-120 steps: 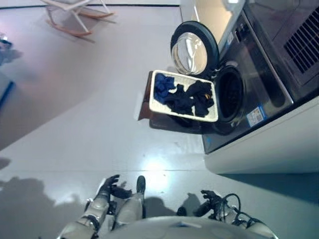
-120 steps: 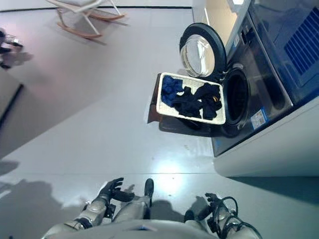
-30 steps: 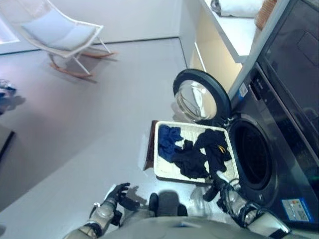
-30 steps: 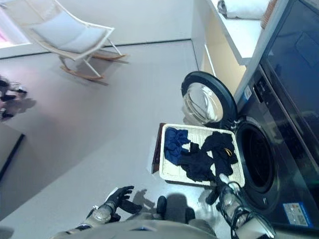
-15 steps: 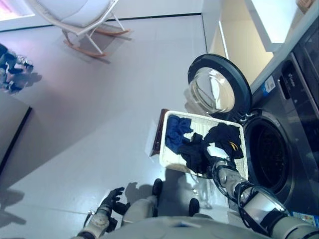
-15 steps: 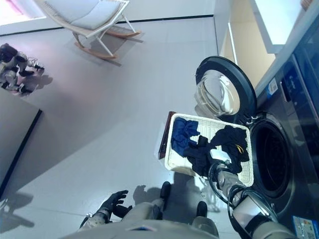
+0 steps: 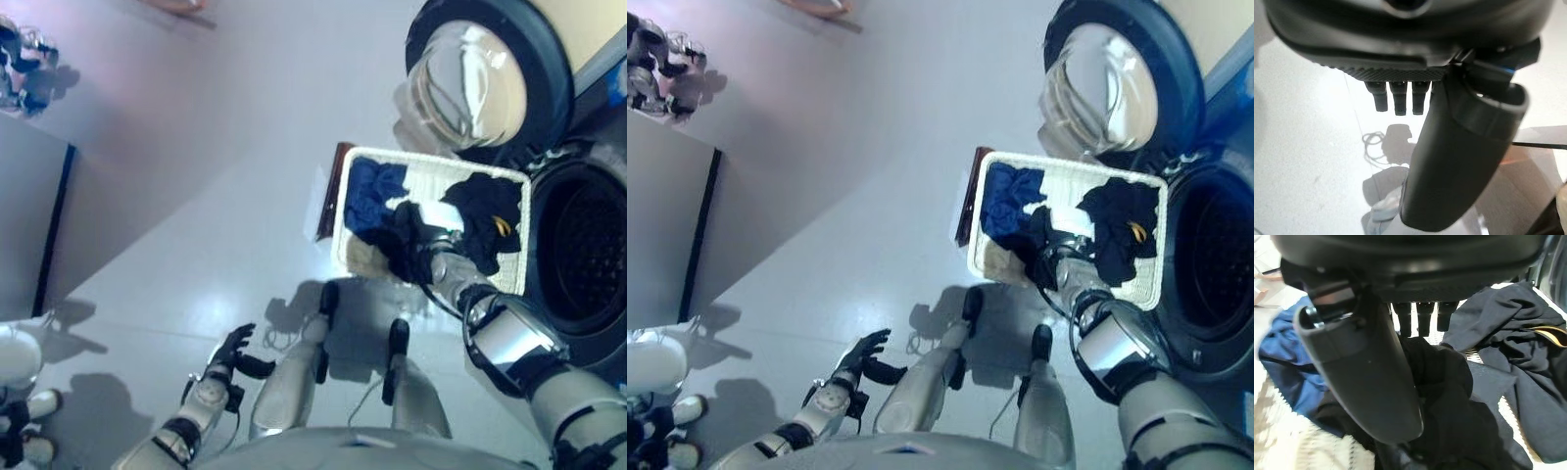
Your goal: Pick up the clothes and place them into the washing machine
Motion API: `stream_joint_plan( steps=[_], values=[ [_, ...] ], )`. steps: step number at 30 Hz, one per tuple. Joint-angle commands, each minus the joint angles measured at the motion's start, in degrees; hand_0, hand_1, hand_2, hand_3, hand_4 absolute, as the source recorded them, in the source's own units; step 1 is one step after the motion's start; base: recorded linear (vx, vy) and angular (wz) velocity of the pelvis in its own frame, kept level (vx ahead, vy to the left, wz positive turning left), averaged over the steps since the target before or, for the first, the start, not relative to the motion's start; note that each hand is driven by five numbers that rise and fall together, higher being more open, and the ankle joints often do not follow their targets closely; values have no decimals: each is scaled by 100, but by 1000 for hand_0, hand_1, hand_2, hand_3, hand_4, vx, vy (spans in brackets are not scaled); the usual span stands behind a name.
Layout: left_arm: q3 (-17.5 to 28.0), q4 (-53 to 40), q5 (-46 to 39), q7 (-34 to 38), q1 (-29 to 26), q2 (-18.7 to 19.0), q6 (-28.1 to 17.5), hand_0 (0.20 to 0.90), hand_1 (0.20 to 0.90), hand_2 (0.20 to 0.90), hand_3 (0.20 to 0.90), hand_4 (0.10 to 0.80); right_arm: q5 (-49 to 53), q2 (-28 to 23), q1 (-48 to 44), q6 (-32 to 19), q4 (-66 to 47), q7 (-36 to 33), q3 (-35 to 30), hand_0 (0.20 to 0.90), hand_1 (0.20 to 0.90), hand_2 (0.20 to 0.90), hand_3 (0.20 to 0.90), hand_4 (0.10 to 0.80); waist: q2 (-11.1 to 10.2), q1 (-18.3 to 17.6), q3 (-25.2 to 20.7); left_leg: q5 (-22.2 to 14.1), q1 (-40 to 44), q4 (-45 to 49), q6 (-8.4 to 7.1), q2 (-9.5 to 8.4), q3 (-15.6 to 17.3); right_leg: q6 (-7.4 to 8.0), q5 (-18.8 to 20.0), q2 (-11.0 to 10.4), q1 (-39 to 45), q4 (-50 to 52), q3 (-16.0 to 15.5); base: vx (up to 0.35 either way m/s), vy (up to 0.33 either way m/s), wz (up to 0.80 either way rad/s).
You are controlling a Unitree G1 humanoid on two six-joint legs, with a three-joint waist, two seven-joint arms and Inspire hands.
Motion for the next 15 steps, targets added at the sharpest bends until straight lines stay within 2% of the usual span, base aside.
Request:
stream_joint_plan(
  steps=[1,5,8,15],
  values=[
    [-123,-355,-311,315,-267,120,-138,900,900,900,900,800,116,-514,-981,128,344,-504,309,900,900,900,900,800,57,108,263,-441,-448,593,16,-343,424,133,753,-326,-616,83,494,-104,8,-8],
    [-168,-653,-305,390,-430,175,-98,900,900,900,900,800,228,-664,-1228,168,607,-569,274,900,900,900,900,800,129,189,436,-503,-865,984,25,-393,396,64,544,-300,-1016,510,510,-83,-29,7],
    [-227,-871,-329,440,-660,184,-78,900,900,900,900,800,323,-931,-1498,161,758,-552,284,900,900,900,900,800,306,245,605,-460,-1334,1206,16,-512,312,-1,448,-315,-1532,957,542,-87,-8,23],
    [-287,-1134,-328,447,-625,161,-67,900,900,900,900,800,311,-1147,-1770,149,816,-459,372,900,900,900,900,800,442,323,652,-459,-1728,1352,13,-562,340,-44,352,-272,-2053,1262,738,-10,18,6]
  ],
)
